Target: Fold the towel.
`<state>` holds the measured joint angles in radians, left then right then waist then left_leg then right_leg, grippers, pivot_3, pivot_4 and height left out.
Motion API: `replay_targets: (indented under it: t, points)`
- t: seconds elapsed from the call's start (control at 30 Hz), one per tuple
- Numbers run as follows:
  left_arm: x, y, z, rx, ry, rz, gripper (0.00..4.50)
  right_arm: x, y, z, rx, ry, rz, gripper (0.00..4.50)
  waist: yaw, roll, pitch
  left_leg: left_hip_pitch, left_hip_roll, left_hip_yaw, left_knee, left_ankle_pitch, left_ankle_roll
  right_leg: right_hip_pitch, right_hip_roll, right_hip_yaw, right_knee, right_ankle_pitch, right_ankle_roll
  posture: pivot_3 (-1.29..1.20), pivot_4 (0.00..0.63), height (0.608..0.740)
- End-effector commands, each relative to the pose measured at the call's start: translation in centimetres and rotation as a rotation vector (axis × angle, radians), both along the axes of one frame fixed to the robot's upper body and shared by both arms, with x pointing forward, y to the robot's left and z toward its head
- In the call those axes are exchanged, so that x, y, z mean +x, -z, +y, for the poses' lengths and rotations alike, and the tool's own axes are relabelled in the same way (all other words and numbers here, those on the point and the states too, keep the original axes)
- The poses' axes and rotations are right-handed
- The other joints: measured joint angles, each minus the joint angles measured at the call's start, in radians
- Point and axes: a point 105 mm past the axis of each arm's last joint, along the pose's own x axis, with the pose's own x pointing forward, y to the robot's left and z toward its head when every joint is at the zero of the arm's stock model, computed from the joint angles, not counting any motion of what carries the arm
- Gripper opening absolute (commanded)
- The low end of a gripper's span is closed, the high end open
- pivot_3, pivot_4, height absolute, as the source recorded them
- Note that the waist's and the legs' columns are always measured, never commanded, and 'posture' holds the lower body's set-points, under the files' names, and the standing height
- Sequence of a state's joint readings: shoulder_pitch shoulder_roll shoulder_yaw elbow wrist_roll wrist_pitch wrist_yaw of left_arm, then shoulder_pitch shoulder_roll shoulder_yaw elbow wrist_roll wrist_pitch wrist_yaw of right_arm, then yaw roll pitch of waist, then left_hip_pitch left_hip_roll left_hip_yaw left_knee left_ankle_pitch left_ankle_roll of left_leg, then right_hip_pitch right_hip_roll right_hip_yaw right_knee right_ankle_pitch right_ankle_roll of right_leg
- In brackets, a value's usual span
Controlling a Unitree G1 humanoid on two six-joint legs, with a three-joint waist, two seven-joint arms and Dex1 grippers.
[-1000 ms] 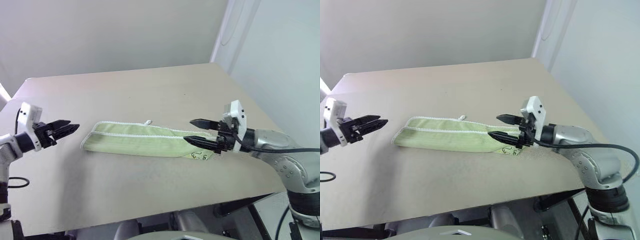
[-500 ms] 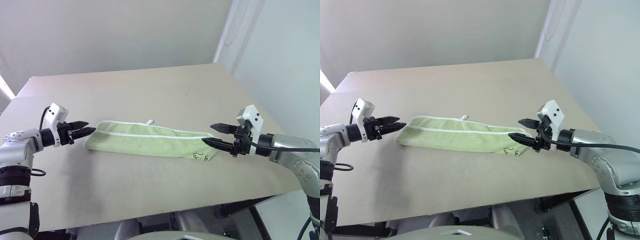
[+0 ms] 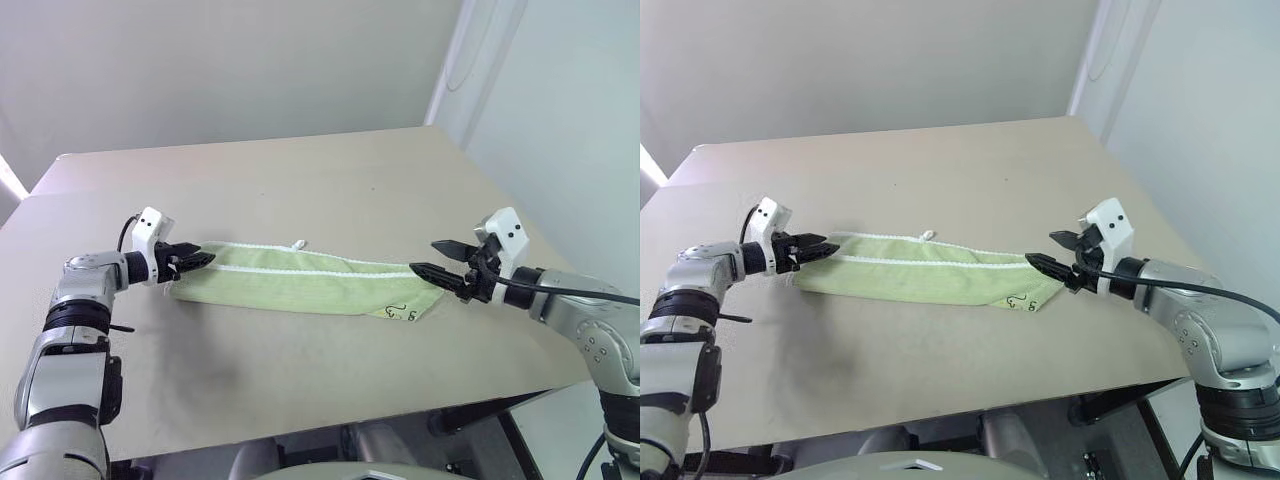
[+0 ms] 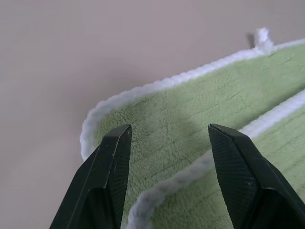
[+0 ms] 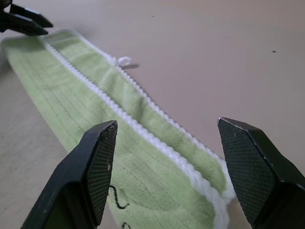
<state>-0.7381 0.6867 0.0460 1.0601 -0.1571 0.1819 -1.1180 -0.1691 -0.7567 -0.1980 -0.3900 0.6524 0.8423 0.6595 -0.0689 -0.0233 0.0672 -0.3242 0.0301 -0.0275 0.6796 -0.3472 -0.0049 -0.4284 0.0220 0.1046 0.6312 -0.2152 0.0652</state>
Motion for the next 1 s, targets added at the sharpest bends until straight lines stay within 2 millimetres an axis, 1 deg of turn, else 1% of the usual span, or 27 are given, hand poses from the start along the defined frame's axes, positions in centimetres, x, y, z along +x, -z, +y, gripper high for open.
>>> replay_targets:
  t: [0.03, 0.17, 0.23, 0.43, 0.5, 0.57, 0.63, 0.73, 0.8, 0.9, 1.0]
  points:
    - [-0.2, 0.1, -0.3, 0.042, 0.061, 0.018, 2.7, -0.3, -1.4, -0.1, -0.013, -0.012, -0.049, 3.5, 0.0, 0.0, 0.0, 0.0, 0.0, 0.0, 0.0, 0.0, 0.0, 0.0, 0.0, 0.0, 0.0, 0.0, 0.0, 0.0, 0.0, 0.712]
    - [-0.7, 0.2, -0.1, 0.048, 0.095, 0.039, 2.7, -0.3, -1.3, -0.6, -0.025, 0.004, -0.046, 3.5, 0.001, 0.0, 0.0, 0.0, 0.0, 0.0, 0.001, 0.0, 0.0, 0.0, 0.0, 0.0, 0.0, 0.0, 0.0, 0.0, 0.0, 0.712]
    - [-0.8, 0.3, 0.4, 0.062, 0.08, 0.042, 2.7, -0.4, -1.3, -0.6, -0.026, 0.006, -0.045, 3.5, 0.001, 0.0, 0.0, 0.0, 0.0, 0.0, 0.001, 0.0, 0.0, 0.0, 0.0, 0.0, 0.0, 0.0, 0.0, 0.0, 0.0, 0.712]
    - [-0.9, 0.6, 0.5, 0.064, 0.072, 0.054, 2.7, -0.2, -1.1, -0.8, -0.034, 0.022, -0.045, 3.5, 0.001, 0.0, 0.0, 0.0, 0.0, 0.0, 0.001, 0.0, 0.0, 0.0, 0.0, 0.0, 0.0, 0.0, 0.0, 0.0, 0.0, 0.712]
    - [-1.0, 0.8, 0.4, 0.064, 0.085, 0.061, 2.32, -0.2, -1.0, -0.8, -0.039, 0.022, -0.047, 3.53, 0.001, 0.0, 0.0, 0.0, 0.0, 0.0, 0.001, 0.0, 0.0, 0.0, 0.0, 0.0, 0.001, 0.0, 0.0, 0.0, 0.0, 0.712]
    - [-1.2, 0.8, 0.3, 0.057, 0.099, 0.067, 1.8, -0.1, -1.1, -0.9, -0.043, 0.026, -0.047, 3.53, 0.001, 0.0, 0.0, 0.001, 0.0, 0.0, 0.0, 0.0, 0.0, 0.0, 0.0, 0.0, 0.001, 0.0, 0.0, 0.0, 0.0, 0.712]
    - [-1.3, 0.6, 0.2, 0.045, 0.107, 0.067, 0.98, -0.1, -1.1, -1.0, -0.047, 0.03, -0.047, 3.53, 0.001, 0.0, 0.0, 0.0, 0.0, 0.0, 0.001, 0.0, 0.0, 0.0, 0.0, 0.0, 0.001, 0.0, 0.0, 0.0, 0.0, 0.712]
    - [-1.3, 0.3, 0.3, 0.035, 0.115, 0.062, 0.01, -0.1, -0.7, -1.3, -0.063, 0.036, -0.035, 3.53, 0.001, 0.0, 0.0, 0.0, 0.0, 0.0, 0.001, 0.0, 0.0, 0.0, 0.0, 0.0, 0.001, 0.0, 0.0, 0.0, 0.0, 0.712]
    - [-1.4, 0.0, 0.3, 0.027, 0.121, 0.059, 0.01, -0.2, -0.5, -1.3, -0.073, 0.033, -0.029, 3.53, 0.001, 0.0, 0.0, 0.0, 0.0, 0.0, 0.001, 0.0, 0.0, 0.0, 0.0, 0.0, 0.001, 0.0, 0.0, 0.0, 0.0, 0.712]
    - [-1.7, -0.9, 0.2, 0.001, 0.165, 0.051, 0.01, -0.4, 0.1, -1.4, -0.085, 0.028, -0.009, 3.53, 0.001, 0.0, 0.0, 0.0, 0.0, 0.0, 0.0, 0.0, 0.0, 0.0, 0.0, 0.0, 0.001, 0.0, 0.0, 0.0, 0.0, 0.712]
    - [-2.1, -1.9, 0.6, 0.017, 0.19, 0.02, 0.01, -0.4, 0.6, -1.6, -0.091, 0.034, 0.006, 3.53, -0.001, 0.0, 0.0, 0.0, 0.0, 0.0, 0.0, 0.0, 0.0, 0.0, 0.0, 0.0, 0.001, 0.0, 0.0, 0.0, 0.0, 0.712]
